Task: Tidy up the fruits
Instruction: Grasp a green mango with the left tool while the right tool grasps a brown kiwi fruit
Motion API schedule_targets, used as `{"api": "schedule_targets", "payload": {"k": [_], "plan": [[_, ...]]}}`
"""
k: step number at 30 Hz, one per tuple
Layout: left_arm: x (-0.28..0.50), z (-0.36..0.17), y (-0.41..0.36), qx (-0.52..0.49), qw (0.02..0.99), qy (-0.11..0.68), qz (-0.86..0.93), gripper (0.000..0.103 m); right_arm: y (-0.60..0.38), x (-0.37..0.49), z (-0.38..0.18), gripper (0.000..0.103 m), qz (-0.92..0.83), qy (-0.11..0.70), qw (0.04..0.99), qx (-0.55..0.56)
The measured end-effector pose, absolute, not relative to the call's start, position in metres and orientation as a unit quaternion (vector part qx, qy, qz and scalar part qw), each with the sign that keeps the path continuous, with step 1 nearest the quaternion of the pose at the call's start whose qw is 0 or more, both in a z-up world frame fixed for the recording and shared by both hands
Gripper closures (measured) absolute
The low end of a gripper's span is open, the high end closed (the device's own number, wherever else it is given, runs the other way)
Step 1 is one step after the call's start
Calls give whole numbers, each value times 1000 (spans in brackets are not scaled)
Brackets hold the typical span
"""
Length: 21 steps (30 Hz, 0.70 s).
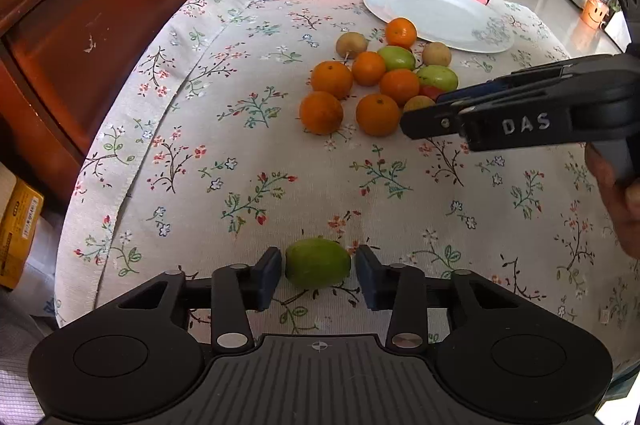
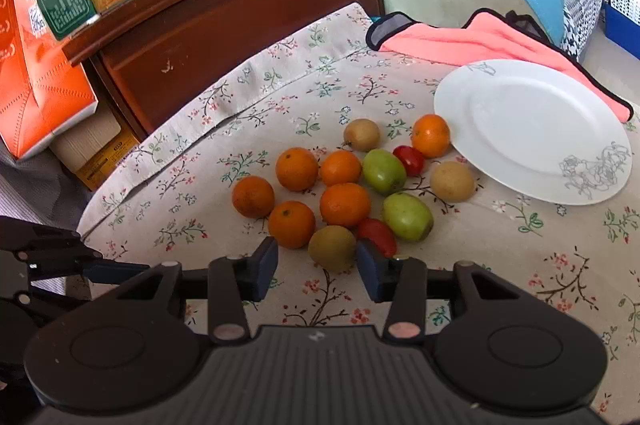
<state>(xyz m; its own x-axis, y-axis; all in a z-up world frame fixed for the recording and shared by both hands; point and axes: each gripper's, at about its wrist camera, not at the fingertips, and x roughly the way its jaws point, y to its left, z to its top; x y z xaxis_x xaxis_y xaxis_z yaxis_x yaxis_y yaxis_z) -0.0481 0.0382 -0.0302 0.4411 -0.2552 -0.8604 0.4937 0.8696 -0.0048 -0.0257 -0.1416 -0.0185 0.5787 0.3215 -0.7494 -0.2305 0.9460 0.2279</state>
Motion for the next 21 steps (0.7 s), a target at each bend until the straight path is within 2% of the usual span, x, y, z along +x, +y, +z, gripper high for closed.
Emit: {"api": "schedule_targets", "payload": {"k": [3, 8, 21], "plan": [[-49, -30, 38, 124, 840, 477, -227, 72, -138, -26, -20, 61, 152, 426, 891, 39], [-48, -29, 38, 111, 844, 474, -225, 72, -141, -24, -24, 73, 143, 429, 891, 37], [-47, -26, 40, 99, 852, 465, -220, 72, -146, -29, -20, 74, 157, 437, 885, 46]]}}
